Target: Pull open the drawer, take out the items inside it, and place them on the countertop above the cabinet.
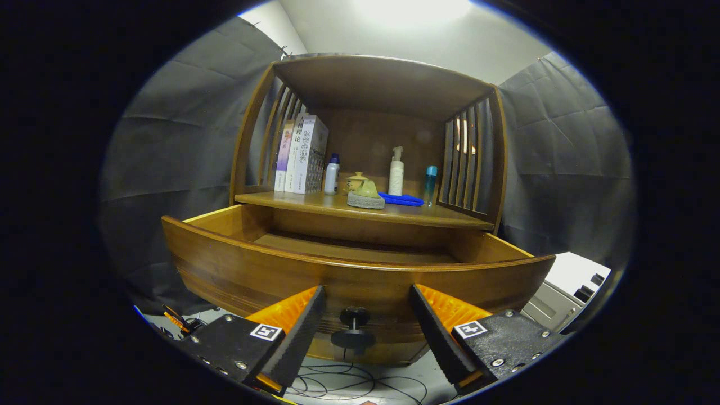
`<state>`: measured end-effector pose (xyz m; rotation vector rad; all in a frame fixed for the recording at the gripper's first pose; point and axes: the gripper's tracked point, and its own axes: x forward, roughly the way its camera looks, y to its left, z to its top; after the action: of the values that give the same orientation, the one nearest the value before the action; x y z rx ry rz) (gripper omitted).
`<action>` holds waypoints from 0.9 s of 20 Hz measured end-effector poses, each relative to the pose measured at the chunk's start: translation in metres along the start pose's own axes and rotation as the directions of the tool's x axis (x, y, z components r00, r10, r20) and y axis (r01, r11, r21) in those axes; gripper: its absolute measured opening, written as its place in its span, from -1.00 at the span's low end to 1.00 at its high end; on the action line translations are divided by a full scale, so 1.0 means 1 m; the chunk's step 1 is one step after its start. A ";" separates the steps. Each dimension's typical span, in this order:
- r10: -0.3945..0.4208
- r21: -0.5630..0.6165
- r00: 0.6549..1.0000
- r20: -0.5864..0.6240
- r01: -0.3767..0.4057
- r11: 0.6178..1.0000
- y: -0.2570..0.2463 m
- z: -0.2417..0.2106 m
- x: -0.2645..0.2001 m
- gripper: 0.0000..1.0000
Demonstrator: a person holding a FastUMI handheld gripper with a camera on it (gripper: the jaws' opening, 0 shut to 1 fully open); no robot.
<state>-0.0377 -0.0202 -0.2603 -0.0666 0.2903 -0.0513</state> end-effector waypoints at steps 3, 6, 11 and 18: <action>0.002 -0.003 1.000 0.004 -0.002 1.000 0.002 0.002 0.018 0.91; 0.001 -0.014 1.000 0.019 -0.001 1.000 0.006 0.005 0.032 0.91; -0.004 -0.063 1.000 0.017 0.005 0.998 0.006 0.005 0.063 0.93; -0.003 -0.057 1.000 0.017 0.004 0.998 0.007 0.008 0.101 0.94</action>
<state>0.0618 -0.0191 -0.2818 -0.1243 0.2753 -0.0458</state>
